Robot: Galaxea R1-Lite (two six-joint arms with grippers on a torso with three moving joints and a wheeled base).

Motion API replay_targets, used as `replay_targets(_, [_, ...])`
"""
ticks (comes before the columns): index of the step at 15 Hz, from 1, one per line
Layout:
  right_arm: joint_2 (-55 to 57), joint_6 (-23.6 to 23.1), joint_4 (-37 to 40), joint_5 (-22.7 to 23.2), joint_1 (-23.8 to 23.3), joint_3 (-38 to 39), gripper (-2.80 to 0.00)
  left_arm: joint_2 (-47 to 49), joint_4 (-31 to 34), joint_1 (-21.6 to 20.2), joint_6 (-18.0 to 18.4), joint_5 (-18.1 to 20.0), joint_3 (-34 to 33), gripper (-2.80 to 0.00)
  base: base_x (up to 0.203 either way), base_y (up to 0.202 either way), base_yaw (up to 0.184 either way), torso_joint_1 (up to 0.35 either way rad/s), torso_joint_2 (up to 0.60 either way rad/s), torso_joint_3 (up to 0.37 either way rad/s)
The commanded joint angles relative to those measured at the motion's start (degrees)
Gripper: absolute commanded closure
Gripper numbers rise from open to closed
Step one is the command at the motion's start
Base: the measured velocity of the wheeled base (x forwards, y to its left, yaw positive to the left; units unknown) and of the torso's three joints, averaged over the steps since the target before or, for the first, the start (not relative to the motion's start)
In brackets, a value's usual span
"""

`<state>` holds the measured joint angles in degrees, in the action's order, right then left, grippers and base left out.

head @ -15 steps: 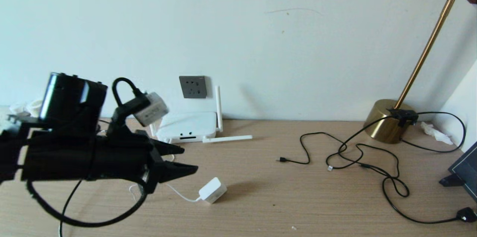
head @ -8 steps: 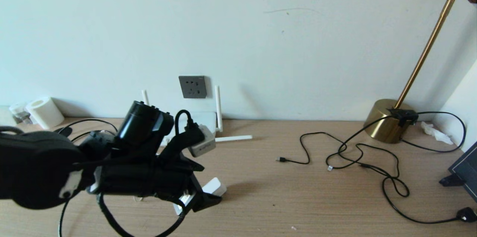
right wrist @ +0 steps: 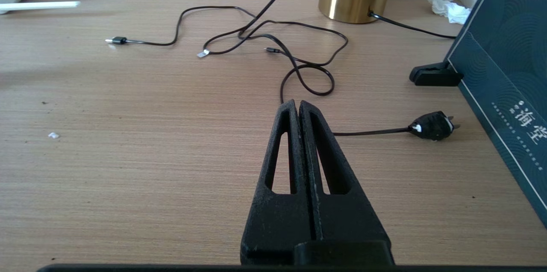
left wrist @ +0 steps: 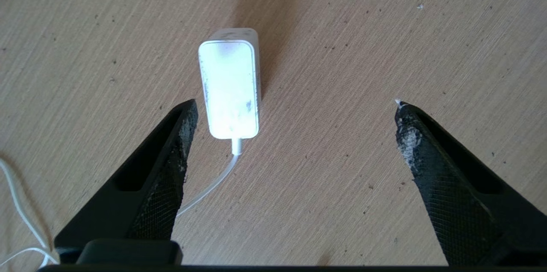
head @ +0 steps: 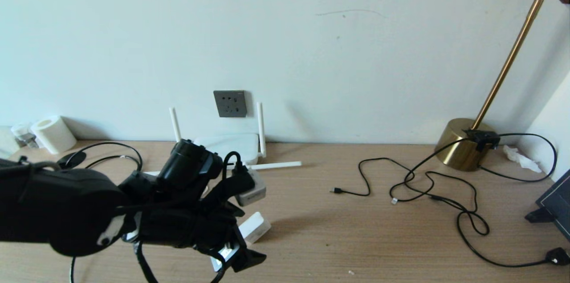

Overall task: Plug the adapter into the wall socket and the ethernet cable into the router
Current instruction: Pick up plug

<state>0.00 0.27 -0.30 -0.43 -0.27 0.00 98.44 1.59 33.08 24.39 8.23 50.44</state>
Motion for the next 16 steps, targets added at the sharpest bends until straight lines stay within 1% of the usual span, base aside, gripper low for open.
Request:
replay_targets(1, [0.09, 0.0, -0.05, -0.01, 0.0, 0.0, 0.0, 1.06, -0.53, -0.41, 0.19, 0.03, 0.03, -2.8, 0.0, 0.0, 0.0, 0.0, 0.0, 0.0])
replay_targets(3, [0.09, 0.0, -0.05, -0.01, 0.0, 0.0, 0.0, 2.32, -2.67, -1.47, 1.07, 0.03, -0.25, -2.8, 0.0, 0.0, 0.0, 0.0, 0.0, 0.0])
replay_targets(5, [0.08, 0.0, -0.05, -0.01, 0.0, 0.0, 0.0, 2.63, -2.73, -2.06, 1.83, 0.03, -0.26, -2.8, 0.0, 0.0, 0.0, 0.0, 0.0, 0.0])
replay_targets(11, [0.09, 0.0, -0.05, -0.01, 0.0, 0.0, 0.0, 3.78, -3.16, -1.98, 2.33, -0.03, -1.05, -2.8, 0.0, 0.0, 0.0, 0.0, 0.0, 0.0])
replay_targets(14, [0.09, 0.0, -0.05, -0.01, 0.0, 0.0, 0.0, 5.08, -4.98, -1.88, 2.4, 0.03, -1.31, -2.8, 0.0, 0.0, 0.0, 0.0, 0.0, 0.0])
replay_targets(16, [0.0, 0.0, -0.05, -0.01, 0.0, 0.0, 0.0, 5.7, -5.11, -1.62, 2.42, -0.12, -1.19, -2.8, 0.0, 0.0, 0.0, 0.0, 0.0, 0.0])
